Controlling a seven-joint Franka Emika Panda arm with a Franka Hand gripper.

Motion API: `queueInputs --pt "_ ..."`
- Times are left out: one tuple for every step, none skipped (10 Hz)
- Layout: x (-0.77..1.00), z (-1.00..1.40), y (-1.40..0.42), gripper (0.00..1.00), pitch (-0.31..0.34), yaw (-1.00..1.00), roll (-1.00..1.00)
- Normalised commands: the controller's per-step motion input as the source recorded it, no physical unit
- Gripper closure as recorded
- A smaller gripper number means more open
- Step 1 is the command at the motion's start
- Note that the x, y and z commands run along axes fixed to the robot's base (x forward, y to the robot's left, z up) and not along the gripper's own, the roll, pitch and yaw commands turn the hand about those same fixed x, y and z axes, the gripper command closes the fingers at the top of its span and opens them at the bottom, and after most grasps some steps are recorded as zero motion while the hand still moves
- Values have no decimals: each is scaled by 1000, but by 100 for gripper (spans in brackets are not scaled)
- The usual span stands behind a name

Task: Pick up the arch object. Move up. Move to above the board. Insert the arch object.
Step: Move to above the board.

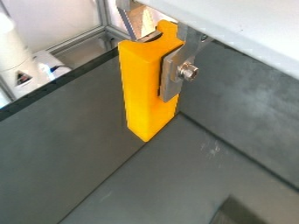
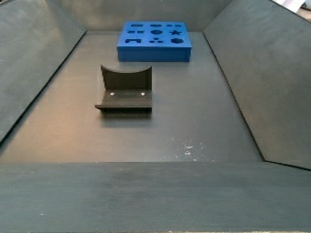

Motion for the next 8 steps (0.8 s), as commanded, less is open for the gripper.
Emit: queueInputs --pt "298 72 -1000 100 128 7 -5" --pt "302 74 -1000 100 132 9 -2" --pt "314 80 -1000 100 134 8 -10" --pt "315 83 -1000 100 129 5 -7" --pt "326 84 -1000 100 135 12 9" --pt "342 90 -1000 100 138 8 -13" --pt "356 97 -1000 100 138 6 4" --pt "376 102 -1000 100 136 11 2"
